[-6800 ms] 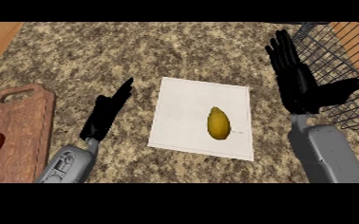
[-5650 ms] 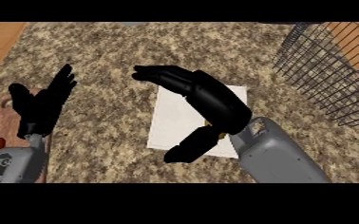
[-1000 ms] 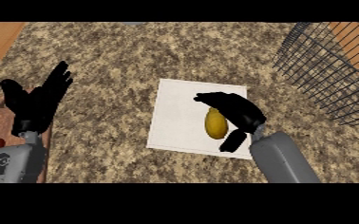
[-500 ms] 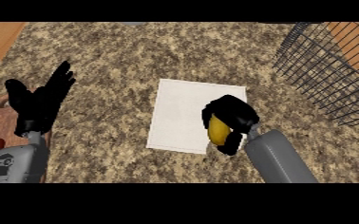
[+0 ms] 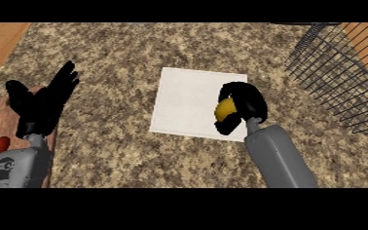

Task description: Pick the lemon from the placemat and place it in the basket

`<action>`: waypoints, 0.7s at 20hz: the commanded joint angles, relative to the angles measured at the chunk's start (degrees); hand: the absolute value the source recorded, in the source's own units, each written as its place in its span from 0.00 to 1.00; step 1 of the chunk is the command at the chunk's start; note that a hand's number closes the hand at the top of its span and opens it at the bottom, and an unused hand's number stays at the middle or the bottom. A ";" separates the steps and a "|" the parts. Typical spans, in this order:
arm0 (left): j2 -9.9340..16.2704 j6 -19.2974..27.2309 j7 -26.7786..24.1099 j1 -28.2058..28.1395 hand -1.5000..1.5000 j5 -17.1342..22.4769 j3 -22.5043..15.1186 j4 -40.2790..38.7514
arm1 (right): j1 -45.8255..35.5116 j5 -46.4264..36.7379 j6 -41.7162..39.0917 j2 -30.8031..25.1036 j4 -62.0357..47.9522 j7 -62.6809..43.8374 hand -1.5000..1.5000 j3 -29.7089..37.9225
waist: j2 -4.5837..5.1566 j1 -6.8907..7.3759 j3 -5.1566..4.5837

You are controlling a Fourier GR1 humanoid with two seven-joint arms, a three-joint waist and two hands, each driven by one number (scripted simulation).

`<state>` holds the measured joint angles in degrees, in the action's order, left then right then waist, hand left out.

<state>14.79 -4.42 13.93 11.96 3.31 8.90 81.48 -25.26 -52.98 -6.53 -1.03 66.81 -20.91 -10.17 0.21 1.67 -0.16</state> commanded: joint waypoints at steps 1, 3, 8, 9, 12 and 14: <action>-0.22 -0.45 1.04 2.08 0.50 -0.21 -1.07 -0.46 | -4.74 3.55 9.57 0.98 -2.05 -18.60 1.00 -0.44 | 0.42 2.26 0.21; -0.70 -0.24 1.32 3.94 0.50 -0.40 -1.57 -1.14 | -8.11 6.78 15.05 1.00 -2.84 -25.09 1.00 -4.39 | 0.51 3.02 0.25; -0.64 -0.50 1.34 5.10 0.50 -0.38 -1.60 -1.69 | -16.50 11.45 33.35 1.02 0.05 -30.19 1.00 -9.34 | 0.37 4.03 0.23; -1.29 -0.78 0.27 3.87 0.50 -1.14 -2.73 -2.26 | -16.00 11.26 38.65 1.02 1.53 -28.96 1.00 -10.98 | 0.40 4.09 0.24; -1.50 -0.58 -0.80 2.88 0.50 -0.84 -2.12 -2.34 | -23.99 5.64 45.04 1.02 -1.62 -34.75 1.00 -15.14 | 0.15 3.49 0.05; 0.40 -1.35 0.66 3.02 0.50 0.15 -0.36 -2.87 | -27.28 1.69 47.57 1.02 -3.19 -41.51 1.00 -18.22 | -0.14 2.54 0.02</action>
<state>13.90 -4.92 14.13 15.27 2.53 7.20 79.12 -45.47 -46.69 32.38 -0.14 65.52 -52.65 -23.69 0.37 4.66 -0.04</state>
